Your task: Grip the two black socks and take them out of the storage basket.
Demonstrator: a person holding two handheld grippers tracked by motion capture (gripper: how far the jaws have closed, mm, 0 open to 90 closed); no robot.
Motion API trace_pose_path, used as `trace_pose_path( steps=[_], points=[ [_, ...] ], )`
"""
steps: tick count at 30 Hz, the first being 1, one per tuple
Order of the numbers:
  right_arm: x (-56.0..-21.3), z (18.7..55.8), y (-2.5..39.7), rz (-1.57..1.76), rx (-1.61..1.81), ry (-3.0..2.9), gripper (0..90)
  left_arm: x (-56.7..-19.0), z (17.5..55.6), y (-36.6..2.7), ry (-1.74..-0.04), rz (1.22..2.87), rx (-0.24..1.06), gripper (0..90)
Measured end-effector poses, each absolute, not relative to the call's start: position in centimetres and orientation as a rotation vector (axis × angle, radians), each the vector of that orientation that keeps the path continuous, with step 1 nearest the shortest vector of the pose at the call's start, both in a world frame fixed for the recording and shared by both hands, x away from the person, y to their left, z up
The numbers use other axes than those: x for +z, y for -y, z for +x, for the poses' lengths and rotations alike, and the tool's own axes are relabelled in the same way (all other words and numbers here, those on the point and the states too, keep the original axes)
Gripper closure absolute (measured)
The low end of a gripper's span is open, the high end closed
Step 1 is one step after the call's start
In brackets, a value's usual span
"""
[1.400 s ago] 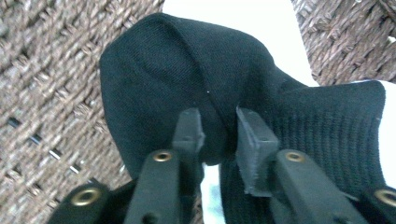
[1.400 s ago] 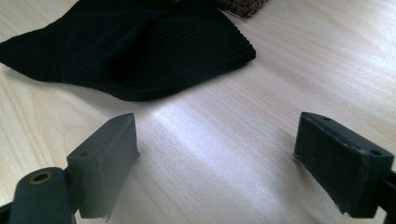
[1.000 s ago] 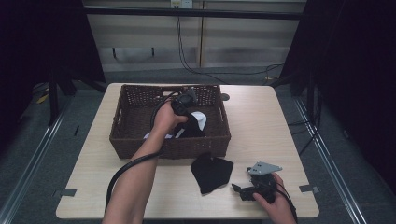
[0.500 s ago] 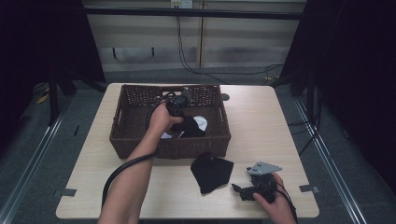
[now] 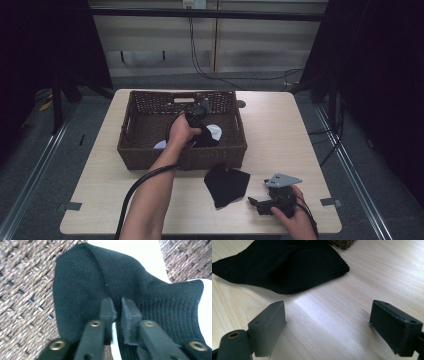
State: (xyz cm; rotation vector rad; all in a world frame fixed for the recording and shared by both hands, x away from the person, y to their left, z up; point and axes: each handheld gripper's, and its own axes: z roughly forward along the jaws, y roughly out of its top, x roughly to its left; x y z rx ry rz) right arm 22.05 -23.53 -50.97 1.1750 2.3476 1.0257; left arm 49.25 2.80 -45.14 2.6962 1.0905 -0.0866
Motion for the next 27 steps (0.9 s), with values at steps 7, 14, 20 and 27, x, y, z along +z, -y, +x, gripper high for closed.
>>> trace_pose_path(
  steps=[7, 14, 20, 27],
  points=[
    [-51.0, 22.1, 23.5, 1.174, 1.025, -2.346, 12.4, -41.7, 49.0, -3.9, -1.084, 2.690, -0.083, 90.0],
    [-51.0, 22.1, 23.5, 1.172, 1.025, -2.346, 12.4, -38.8, 48.4, -4.9, -1.070, 2.693, -0.080, 90.0],
    [-51.0, 22.1, 23.5, 1.172, 1.022, -2.348, 12.4, -36.3, 48.0, -5.4, -1.051, 2.715, -0.093, 90.0],
    [-51.0, 22.0, 23.5, 1.175, 1.022, -2.348, 12.4, -33.8, 47.6, -5.6, -1.038, 2.739, -0.091, 90.0]
  ],
)
